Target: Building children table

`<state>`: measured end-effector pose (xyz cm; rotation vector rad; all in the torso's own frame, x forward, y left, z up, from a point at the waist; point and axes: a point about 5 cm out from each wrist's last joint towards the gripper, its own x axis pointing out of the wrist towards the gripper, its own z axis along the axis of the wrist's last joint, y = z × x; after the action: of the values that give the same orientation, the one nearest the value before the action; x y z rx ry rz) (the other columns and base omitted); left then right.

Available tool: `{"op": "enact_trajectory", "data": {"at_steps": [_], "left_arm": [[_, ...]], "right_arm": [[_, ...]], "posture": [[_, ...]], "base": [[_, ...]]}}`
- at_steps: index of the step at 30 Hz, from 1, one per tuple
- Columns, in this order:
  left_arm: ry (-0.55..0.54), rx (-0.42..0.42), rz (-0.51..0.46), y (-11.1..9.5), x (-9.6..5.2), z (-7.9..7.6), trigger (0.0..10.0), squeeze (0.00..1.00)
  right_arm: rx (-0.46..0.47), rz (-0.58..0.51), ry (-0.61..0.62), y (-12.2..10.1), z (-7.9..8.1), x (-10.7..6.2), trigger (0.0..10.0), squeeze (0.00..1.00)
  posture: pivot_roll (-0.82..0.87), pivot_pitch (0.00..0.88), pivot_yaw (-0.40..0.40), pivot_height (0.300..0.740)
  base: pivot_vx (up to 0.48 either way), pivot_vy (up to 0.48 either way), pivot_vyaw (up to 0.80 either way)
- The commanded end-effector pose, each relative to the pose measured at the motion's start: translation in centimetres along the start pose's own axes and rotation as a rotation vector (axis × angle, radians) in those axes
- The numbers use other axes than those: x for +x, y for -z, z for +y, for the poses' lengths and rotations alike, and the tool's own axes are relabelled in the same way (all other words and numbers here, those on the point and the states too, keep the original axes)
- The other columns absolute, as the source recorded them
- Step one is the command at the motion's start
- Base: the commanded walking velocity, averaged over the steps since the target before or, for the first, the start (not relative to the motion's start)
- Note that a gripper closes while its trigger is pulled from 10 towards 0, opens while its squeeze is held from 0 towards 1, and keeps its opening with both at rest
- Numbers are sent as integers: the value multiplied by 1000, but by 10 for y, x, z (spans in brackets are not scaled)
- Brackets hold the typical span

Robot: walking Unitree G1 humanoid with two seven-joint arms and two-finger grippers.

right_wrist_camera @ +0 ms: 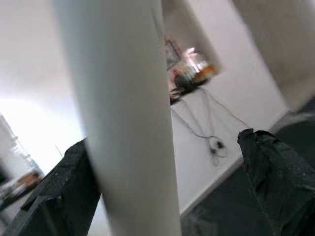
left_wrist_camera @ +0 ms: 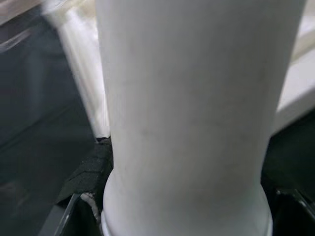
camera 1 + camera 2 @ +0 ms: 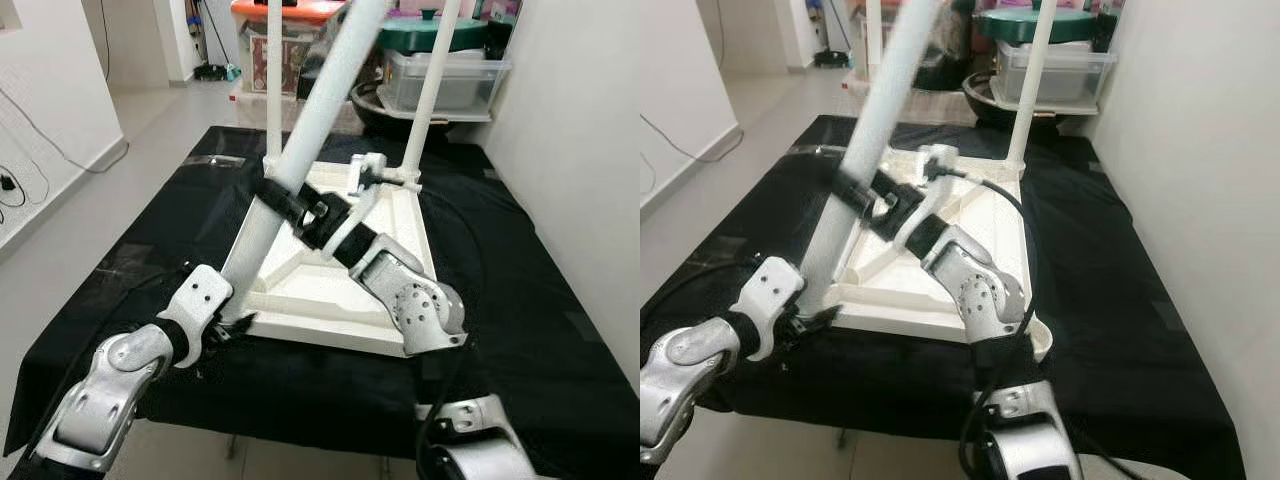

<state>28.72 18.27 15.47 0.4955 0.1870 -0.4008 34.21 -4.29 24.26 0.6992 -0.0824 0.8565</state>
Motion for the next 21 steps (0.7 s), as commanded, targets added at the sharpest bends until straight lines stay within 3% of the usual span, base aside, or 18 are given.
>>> {"op": "enact_trajectory", "data": {"at_steps": [1, 7, 15, 18, 21], "left_arm": [[-126, 42, 62, 3, 7, 7, 10000, 0], [-187, 102, 103, 1, 24, 0, 10000, 0], [-137, 139, 83, -5, 31, -9, 10000, 0], [-56, 220, 42, -20, 43, -32, 10000, 0], [-46, 228, 34, -23, 46, -37, 10000, 0]], "right_arm": [[86, -15, 134, 11, -10, -5, 10000, 0], [229, 19, 215, 36, 1, 0, 10000, 0], [246, 42, 214, 47, 8, 3, 10000, 0], [261, 57, 272, 55, 10, 7, 10000, 0], [262, 56, 288, 55, 10, 7, 10000, 0]], "posture": [[134, 0, -66, 740], [124, 0, -65, 740], [123, 0, -65, 740], [125, 0, -67, 740], [125, 0, -67, 740]], "base": [[0, 0, 0], [0, 0, 0], [0, 0, 0], [0, 0, 0], [0, 0, 0]]}}
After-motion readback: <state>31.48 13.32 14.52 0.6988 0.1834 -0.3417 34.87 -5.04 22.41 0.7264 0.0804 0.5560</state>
